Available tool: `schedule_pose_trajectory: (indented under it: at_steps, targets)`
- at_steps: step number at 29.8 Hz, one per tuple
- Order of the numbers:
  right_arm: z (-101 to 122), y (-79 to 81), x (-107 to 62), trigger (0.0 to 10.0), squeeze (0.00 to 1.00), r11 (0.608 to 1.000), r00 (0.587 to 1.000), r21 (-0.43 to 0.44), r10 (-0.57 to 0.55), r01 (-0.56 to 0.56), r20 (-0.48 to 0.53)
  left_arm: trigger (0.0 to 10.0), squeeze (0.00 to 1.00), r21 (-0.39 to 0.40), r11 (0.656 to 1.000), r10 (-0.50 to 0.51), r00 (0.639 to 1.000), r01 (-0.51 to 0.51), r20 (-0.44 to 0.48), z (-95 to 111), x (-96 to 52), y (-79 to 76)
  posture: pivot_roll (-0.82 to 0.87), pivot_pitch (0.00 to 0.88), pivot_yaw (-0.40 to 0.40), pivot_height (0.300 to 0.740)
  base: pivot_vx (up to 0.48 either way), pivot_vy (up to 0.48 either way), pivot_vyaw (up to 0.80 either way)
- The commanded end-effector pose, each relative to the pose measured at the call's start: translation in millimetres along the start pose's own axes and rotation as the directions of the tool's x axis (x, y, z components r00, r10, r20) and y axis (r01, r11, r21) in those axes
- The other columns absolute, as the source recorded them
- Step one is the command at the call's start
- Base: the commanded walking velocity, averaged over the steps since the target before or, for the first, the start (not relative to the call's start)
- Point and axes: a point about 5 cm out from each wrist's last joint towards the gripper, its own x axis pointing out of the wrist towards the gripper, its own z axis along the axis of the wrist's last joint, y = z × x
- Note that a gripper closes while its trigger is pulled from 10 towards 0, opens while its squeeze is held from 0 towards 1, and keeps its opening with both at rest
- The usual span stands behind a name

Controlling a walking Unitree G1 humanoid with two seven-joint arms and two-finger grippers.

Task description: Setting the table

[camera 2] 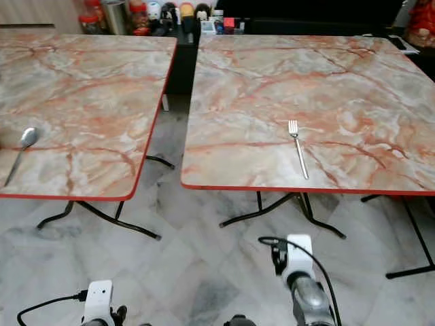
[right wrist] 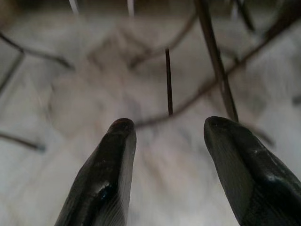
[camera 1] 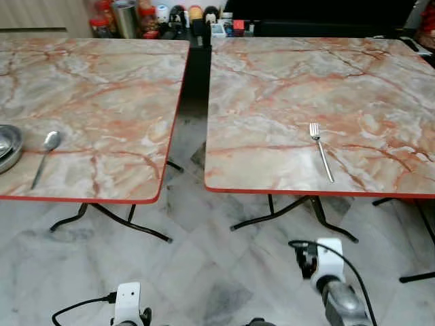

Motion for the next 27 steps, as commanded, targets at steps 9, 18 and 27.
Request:
schedule_pose_trajectory:
  at_steps: [9, 18, 27]
  targets:
    - [77.2, -6.2, -15.5, 10.0, 0.0, 0.999, 0.903, -0.035, 0.014, 0.002, 0.43, 10.0, 0.0, -0.016, 0.999, 0.029, 0.999, -0.029, -0.018, -5.8, -1.4, 8.7, -0.07, 0.144, -0.017, 0.711, 0.0, 0.0, 0.0]
    - [150.1, 4.5, -13.3, 10.0, 0.0, 1.0, 0.808, -0.029, 0.015, 0.002, 0.59, 10.0, 0.0, -0.015, 0.999, 0.03, 1.0, -0.03, -0.008, -3.0, -0.8, 8.9, -0.06, 0.135, -0.011, 0.711, 0.0, 0.0, 0.0]
    - [181.9, 12.2, 1.1, 10.0, 0.0, 1.0, 0.819, 0.007, -0.025, 0.026, 0.573, 10.0, 0.0, 0.005, 1.0, 0.029, 1.0, -0.029, -0.005, -2.1, -0.7, 8.7, -0.05, 0.124, -0.009, 0.711, 0.0, 0.0, 0.0]
